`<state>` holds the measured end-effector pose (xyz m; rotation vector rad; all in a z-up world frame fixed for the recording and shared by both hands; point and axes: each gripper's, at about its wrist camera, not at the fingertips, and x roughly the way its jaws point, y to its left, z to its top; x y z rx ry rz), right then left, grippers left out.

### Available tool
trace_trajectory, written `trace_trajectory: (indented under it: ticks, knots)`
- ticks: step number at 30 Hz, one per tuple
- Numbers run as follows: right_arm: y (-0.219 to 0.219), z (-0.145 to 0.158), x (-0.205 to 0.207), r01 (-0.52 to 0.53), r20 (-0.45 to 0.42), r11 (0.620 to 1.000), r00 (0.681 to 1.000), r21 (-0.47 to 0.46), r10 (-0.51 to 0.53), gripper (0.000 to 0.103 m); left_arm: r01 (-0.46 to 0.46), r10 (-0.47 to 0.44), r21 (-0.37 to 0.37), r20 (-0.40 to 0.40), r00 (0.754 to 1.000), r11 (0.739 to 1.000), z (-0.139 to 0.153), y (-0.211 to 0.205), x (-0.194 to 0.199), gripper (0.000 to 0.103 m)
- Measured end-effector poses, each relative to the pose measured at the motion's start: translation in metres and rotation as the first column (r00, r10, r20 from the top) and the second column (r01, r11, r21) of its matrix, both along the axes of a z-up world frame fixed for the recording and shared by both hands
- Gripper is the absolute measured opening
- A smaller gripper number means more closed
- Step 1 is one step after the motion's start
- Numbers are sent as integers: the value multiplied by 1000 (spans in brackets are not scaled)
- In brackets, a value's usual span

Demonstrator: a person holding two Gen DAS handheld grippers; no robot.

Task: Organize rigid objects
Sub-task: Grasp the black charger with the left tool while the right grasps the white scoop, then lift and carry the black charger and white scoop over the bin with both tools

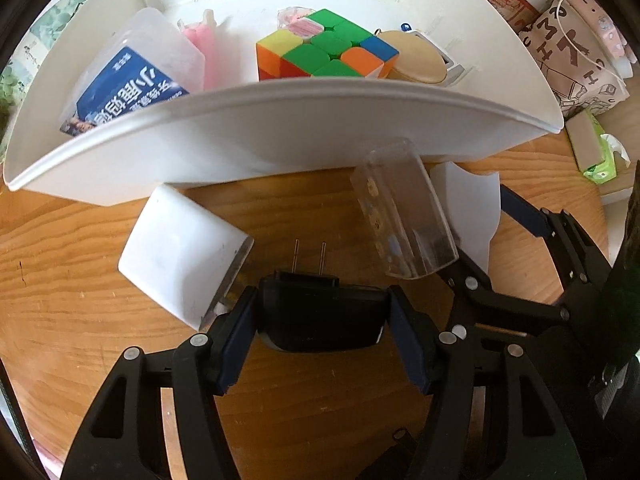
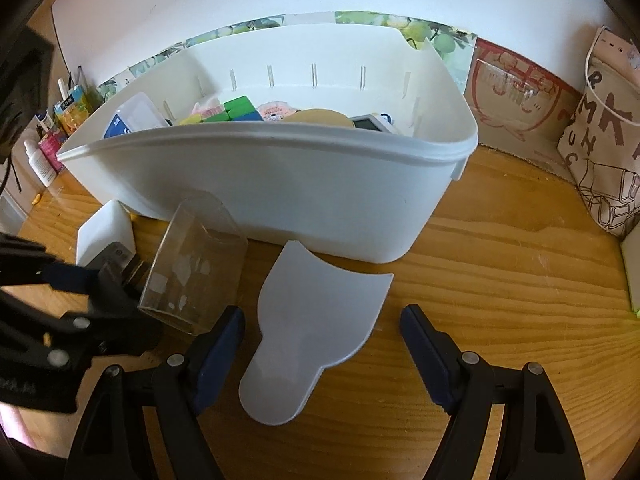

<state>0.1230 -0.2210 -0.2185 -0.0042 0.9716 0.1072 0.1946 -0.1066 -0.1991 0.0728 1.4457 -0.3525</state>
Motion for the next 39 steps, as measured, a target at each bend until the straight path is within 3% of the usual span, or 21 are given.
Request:
trace_trajectory:
  ticks: [7,14,26,39]
  knots:
    - [2,-1,4,9,24,1000,1000,-6,-8,80,-4,4,-8,1,1000,1000,-3,9,-5,67]
    - [-6,2,-3,17,43,1000,999,-2,-17,62,-11,11,-16,8,1000,1000,1,10,-13,67]
    - [-6,8,-6,18,18,1000,1000,17,-19,62,-49,50,-22,31,998,999,21,33,-29,67]
    - [-5,38,-27,30,81,1000,996,5,-30,61,-91,94,-48,80,992,995,47,70,-74,67]
